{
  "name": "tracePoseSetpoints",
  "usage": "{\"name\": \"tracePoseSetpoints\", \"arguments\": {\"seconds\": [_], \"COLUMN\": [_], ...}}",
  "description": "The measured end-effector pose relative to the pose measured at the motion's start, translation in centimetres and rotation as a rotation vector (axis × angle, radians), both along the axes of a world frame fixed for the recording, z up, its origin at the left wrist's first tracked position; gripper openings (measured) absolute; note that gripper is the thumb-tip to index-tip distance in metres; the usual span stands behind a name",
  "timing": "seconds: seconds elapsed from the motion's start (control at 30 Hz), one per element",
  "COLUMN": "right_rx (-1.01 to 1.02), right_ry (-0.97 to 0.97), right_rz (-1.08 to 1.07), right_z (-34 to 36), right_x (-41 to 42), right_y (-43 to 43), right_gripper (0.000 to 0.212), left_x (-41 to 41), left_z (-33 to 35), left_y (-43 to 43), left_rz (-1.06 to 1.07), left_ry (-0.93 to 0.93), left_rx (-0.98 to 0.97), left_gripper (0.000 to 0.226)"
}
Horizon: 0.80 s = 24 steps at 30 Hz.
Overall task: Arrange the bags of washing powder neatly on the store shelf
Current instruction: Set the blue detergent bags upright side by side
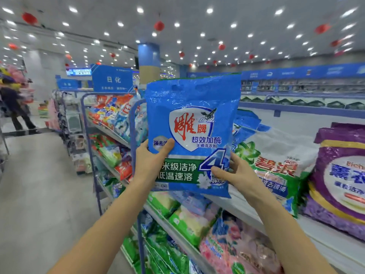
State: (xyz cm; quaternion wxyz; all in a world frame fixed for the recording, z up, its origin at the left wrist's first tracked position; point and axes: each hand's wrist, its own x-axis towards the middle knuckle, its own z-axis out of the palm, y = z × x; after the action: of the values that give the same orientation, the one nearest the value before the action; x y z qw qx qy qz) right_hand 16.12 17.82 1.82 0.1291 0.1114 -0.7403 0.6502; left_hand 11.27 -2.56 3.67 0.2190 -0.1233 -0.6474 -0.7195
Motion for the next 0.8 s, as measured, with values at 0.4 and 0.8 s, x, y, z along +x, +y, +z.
{"name": "tracePoseSetpoints", "arguments": {"seconds": [0.4,0.8], "right_rx": [0.014,0.061], "right_ry": [0.04,-0.119], "right_rz": [-0.364,-0.769], "right_z": [1.3,0.0], "right_x": [-9.5,-15.0], "right_y": [1.1,-0.7], "right_gripper": [0.03,0.034], "left_x": [-15.8,-26.0], "left_z": [1.9,0.0], "left_y": [4.5,7.0], "left_rz": [-0.26,-0.667], "left_ry": [-0.056,-0.097], "left_rx": [-0.069,-0.164], "left_gripper": [0.012,0.016]}}
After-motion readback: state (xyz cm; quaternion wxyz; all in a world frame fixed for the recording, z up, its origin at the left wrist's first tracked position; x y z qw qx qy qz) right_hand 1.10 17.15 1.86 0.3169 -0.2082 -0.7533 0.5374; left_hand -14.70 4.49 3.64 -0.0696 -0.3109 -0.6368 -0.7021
